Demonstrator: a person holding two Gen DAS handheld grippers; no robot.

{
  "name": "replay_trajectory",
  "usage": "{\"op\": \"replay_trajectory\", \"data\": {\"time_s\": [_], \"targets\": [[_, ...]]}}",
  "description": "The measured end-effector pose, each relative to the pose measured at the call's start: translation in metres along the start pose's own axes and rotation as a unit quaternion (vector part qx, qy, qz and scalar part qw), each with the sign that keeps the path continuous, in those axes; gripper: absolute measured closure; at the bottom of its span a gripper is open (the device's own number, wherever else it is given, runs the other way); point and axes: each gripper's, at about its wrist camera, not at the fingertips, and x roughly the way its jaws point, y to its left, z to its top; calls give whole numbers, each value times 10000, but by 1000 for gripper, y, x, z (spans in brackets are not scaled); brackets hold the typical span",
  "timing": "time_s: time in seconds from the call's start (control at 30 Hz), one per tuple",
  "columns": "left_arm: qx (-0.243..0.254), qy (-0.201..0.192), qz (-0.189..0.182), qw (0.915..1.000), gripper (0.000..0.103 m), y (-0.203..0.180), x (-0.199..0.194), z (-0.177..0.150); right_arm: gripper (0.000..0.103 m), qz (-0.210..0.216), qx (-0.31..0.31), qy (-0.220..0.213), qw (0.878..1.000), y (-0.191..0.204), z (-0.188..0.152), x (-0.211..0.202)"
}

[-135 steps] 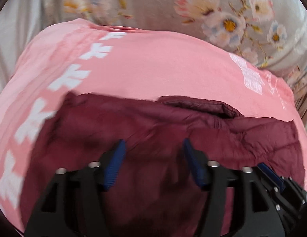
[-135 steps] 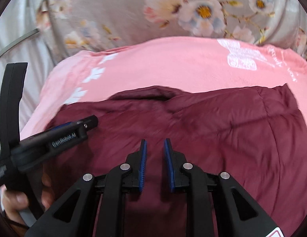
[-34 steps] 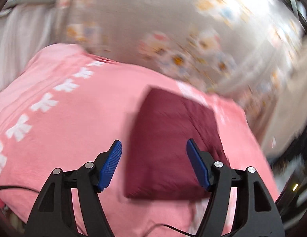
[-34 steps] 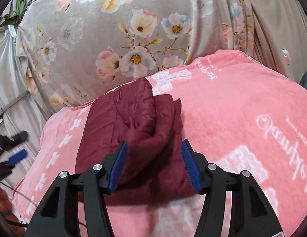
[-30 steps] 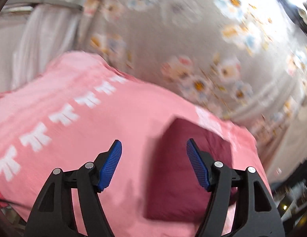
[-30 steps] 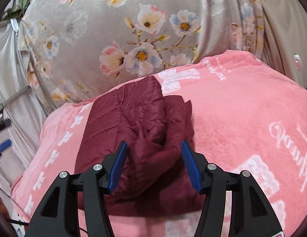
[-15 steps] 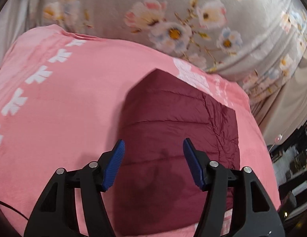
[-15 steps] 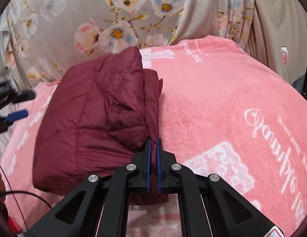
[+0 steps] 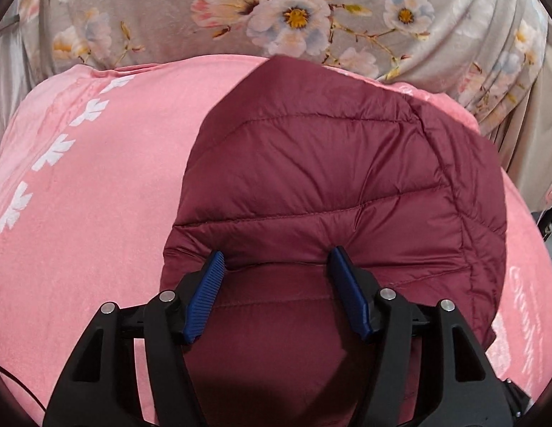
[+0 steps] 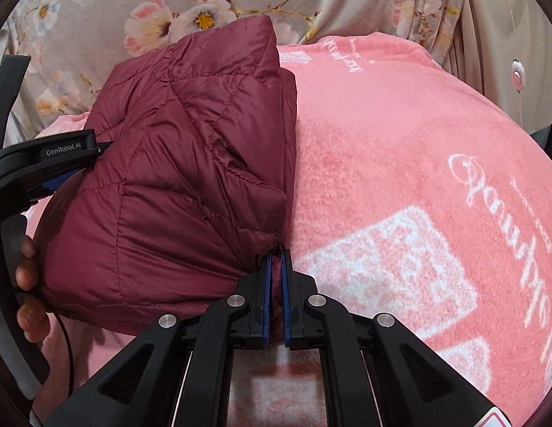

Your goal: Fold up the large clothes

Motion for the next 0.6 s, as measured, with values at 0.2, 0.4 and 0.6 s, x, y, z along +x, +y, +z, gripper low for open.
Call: {"op": "replay_trajectory", "data": {"time_s": [0.2, 0.4, 0.6], "targets": [[72, 97, 59, 9999, 42, -2, 8, -2, 97, 205, 178, 110, 9996, -7, 3, 5], [-362, 319, -295, 9984, 43, 27, -21, 23, 93, 60, 73, -319, 9994, -9, 28, -39], [-490, -190, -138, 9985, 43, 42, -46, 71, 93, 76, -208, -1336, 9908, 16, 102, -74]]}}
